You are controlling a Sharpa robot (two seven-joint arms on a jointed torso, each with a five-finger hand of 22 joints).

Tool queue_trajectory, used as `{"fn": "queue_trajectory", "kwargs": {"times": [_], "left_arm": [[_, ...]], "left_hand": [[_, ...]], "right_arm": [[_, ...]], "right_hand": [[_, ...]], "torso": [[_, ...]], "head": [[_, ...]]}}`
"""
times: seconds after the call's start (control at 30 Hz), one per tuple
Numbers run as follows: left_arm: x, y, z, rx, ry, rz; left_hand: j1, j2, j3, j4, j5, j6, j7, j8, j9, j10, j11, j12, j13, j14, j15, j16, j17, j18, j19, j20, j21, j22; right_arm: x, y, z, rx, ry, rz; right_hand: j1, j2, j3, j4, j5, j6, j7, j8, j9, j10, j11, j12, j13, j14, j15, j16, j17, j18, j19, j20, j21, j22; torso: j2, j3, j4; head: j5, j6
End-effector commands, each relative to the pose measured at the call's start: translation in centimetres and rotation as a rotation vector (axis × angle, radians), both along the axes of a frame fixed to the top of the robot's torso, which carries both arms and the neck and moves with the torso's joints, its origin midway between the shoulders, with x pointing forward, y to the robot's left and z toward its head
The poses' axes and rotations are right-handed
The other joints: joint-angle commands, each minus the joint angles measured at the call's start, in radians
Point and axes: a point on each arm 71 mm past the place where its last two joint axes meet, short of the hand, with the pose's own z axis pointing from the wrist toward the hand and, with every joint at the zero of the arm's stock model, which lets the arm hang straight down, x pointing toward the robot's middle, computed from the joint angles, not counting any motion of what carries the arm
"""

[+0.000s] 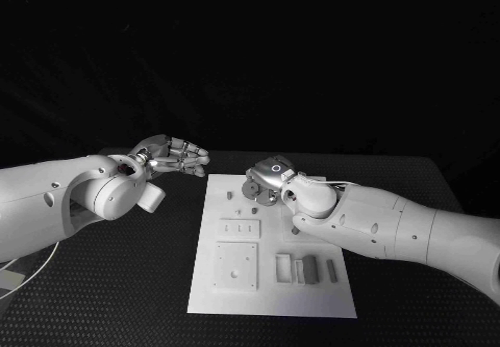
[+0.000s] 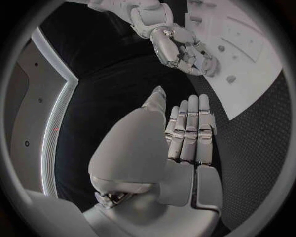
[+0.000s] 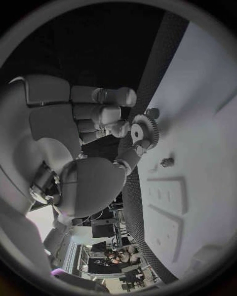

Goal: Assemble the parts on the task board

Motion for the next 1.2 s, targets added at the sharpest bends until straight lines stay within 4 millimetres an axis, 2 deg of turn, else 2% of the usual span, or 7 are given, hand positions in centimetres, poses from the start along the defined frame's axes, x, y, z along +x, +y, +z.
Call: {"fn": "queue_trajectory", "kwargs": {"times": [0.03, 0.87, 1.2], "left_arm": [[-0.1, -0.3, 0.1, -0.003, -0.009, -0.015], [0.0, -0.5, 0.1, -0.003, -0.009, -0.02], [0.0, -0.5, 0.1, -0.003, -0.008, -0.021]], "left_hand": [[-0.005, 0.0, 0.007, 0.0, -0.004, -0.008, 0.017, -0.002, 0.001, 0.0, 0.003, -0.004, 0.001, 0.007, 0.003, -0.005, 0.002, 0.013, 0.002, 0.004, -0.006, 0.001], [-0.005, -0.001, 0.008, 0.0, -0.004, -0.008, 0.017, -0.003, 0.002, 0.0, 0.003, -0.005, 0.001, 0.007, 0.002, -0.006, 0.003, 0.013, 0.002, 0.004, -0.006, 0.001], [-0.005, -0.001, 0.007, 0.0, -0.004, -0.008, 0.017, -0.003, 0.002, 0.0, 0.003, -0.005, 0.001, 0.007, 0.003, -0.007, 0.004, 0.013, 0.002, 0.004, -0.006, 0.001]], "right_arm": [[-0.1, 0.2, -0.1, -0.018, 0.001, 0.004], [0.4, 0.4, -1.2, -0.043, 0.027, -0.011], [0.5, 0.4, -1.4, -0.048, 0.033, -0.018]], "right_hand": [[0.011, 0.003, 0.003, 0.006, 0.001, 0.041, 0.03, 0.003, 0.054, 0.006, -0.001, 0.005, -0.002, -0.002, -0.005, -0.006, 0.001, 0.067, 0.001, -0.005, 0.006, 0.017], [0.012, 0.004, 0.004, 0.004, 0.001, 0.04, 0.03, 0.001, 0.055, 0.006, -0.001, 0.006, -0.004, -0.002, -0.005, -0.006, 0.002, 0.067, 0.001, -0.005, 0.005, 0.016], [0.012, 0.005, 0.004, 0.005, 0.001, 0.039, 0.031, 0.0, 0.055, 0.007, -0.001, 0.006, -0.005, -0.001, -0.005, -0.006, 0.002, 0.067, 0.002, -0.005, 0.005, 0.016]], "torso": [[0.0, 0.0012, -0.0003], [0.0, 0.0003, 0.0019], [0.0, 0.0005, -0.0004]], "head": [[0.002, -0.001], [0.001, -0.007], [0.003, -0.007]]}}
